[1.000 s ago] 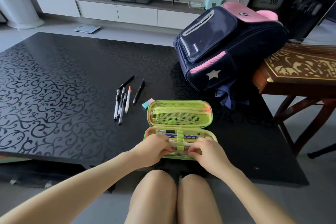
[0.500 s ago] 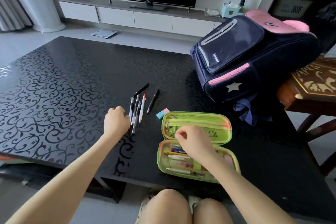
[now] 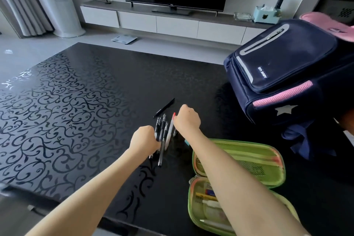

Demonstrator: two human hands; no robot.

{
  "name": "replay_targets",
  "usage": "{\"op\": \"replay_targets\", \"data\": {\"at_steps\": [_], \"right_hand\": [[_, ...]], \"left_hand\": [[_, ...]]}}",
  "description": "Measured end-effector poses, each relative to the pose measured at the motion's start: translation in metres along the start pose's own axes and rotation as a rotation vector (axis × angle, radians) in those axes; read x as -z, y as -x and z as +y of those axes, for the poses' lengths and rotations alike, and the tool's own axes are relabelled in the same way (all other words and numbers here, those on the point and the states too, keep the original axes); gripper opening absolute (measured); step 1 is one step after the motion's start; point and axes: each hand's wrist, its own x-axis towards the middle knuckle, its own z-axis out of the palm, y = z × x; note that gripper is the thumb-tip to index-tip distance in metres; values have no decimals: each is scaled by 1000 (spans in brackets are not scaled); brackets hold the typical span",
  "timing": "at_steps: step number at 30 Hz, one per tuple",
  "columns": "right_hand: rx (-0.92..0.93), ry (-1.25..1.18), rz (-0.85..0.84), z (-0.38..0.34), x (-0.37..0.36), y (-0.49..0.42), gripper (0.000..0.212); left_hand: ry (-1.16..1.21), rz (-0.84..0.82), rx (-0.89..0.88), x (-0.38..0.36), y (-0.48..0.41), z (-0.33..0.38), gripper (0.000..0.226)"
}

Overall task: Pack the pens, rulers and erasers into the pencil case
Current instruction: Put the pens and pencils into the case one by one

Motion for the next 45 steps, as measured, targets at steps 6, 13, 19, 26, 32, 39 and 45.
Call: {"op": "replay_targets", "data": {"at_steps": [6,13,19,26,32,39,45], "right_hand": [[-200,-243,16,4,-13,-16,32],[-14,-409,61,45,44,23,17],[-9,-407,43,139,102,111,9],[89,-125,-105,193,117,187,26],[234,71,-145,202,93,210,25],[320,112,-205,195,76,210,26],[365,60,-194,193,68,213,27]], "left_hand": [[141,-42,-30,1,-7,-14,30],[338,90,-237,28,39,1,16],[325,-166,-711,2,121,46,15],[0,-242,-910,-47,160,76,27],[81,-170,-917,-43,163,71,20],[214,-89,-763,-39,168,56,27],[212,-104,-740,-38,169,55,13]]}}
